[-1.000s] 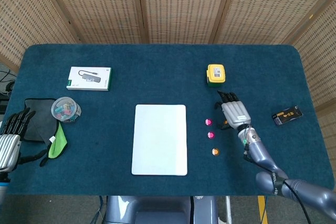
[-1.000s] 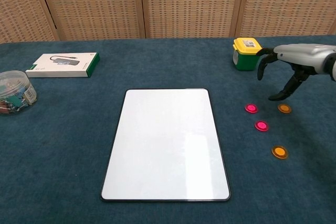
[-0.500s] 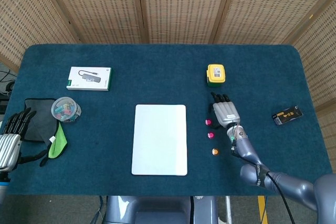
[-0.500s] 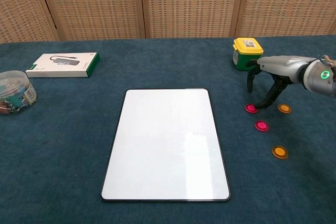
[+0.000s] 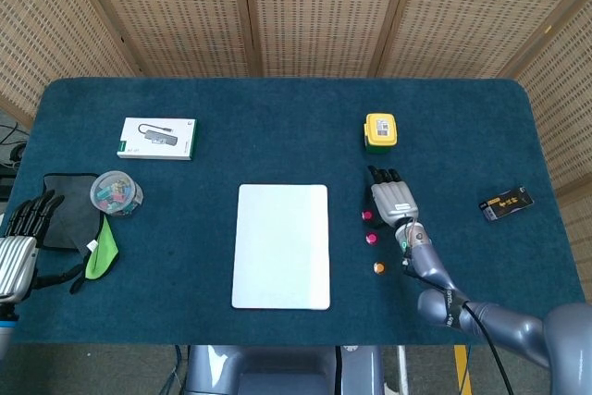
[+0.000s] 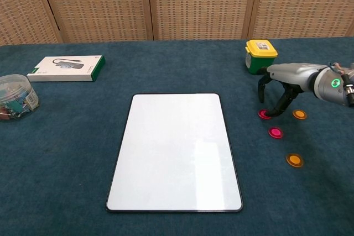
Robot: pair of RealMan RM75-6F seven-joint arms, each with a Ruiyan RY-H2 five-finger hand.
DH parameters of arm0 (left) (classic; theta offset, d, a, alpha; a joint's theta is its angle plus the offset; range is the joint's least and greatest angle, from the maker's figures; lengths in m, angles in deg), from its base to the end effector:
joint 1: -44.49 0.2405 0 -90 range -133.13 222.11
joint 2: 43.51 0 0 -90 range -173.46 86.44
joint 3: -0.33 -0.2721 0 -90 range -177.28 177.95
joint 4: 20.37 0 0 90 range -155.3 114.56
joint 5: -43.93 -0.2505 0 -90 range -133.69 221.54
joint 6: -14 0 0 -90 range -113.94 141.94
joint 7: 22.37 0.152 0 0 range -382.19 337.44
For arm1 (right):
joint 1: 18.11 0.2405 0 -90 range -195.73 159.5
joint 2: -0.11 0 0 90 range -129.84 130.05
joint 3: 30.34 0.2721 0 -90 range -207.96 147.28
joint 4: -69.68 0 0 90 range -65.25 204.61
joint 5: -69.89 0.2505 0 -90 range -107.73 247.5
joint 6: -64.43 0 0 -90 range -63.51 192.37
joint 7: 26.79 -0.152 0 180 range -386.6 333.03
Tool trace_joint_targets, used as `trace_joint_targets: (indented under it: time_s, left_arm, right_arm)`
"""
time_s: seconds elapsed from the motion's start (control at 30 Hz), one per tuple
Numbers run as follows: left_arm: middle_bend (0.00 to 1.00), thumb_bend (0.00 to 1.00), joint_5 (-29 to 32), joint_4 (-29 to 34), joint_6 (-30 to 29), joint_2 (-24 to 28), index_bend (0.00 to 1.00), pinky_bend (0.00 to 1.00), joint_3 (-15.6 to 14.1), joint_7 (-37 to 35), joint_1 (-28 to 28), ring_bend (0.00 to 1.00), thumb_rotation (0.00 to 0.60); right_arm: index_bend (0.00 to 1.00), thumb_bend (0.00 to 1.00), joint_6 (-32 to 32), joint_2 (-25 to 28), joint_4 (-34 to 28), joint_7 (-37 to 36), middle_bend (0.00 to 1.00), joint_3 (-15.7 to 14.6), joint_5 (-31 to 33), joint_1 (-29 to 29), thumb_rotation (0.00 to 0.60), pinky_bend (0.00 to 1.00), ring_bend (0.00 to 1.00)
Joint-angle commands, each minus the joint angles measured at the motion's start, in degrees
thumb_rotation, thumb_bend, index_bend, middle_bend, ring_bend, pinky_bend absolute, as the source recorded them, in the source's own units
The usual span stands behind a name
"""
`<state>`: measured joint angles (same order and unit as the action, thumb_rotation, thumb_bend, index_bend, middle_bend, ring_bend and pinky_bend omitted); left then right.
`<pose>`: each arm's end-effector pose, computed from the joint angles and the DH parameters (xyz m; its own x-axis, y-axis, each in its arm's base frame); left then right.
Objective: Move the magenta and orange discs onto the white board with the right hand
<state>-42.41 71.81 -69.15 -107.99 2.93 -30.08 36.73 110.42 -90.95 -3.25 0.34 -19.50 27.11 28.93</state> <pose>-0.3325 0.2095 0.1213 0.2680 0.0290 0.9630 0.9622 -0.0591 -0.2660 -0.2082 -0.4180 -0.0651 0.4766 -0.3952 0.7852 -0.8773 -0.1565 0.4538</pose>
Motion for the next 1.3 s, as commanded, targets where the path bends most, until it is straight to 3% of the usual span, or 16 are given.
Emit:
trace_joint_targets:
  time_s: [0.03,0.87,1.1,1.3]
  left_arm:
    - [0.0,0.0,0.04,0.04,0.07,0.05,0.0,0.0,0.01,-0.05,-0.02,0.0,0.6]
    - [0.0,0.0,0.17,0.13,0.21,0.13,0.0,0.0,0.02,-0.15,-0.05,0.0,0.6]
    - [0.0,0.0,0.23,0.13,0.25,0.13,0.0,0.0,0.04,-0.15,-0.06,0.0,0.6]
    - [0.0,0.0,0.34,0.18,0.33,0.1,0.0,0.0,0.07,-0.06,-0.08,0.0,0.6]
  right_arm:
    - [0.44,0.31,0.15,-0.19,0.07,0.14,0.0,-0.29,0.23,0.06,0.6,0.0,0.0]
    - [0.44,0.31,-1.23,-2.09,3.34,-0.63,0.0,-1.15,1.8,0.82,0.6,0.0,0.0]
    - [0.56,0.35,-1.76,-2.15,3.53,-0.97,0.0,-1.23,2.02,0.97,0.6,0.0,0.0]
    - [0.57,0.36,-1.64,-1.33,1.43,-2.25,0.0,-0.44,0.72,1.25,0.6,0.0,0.0]
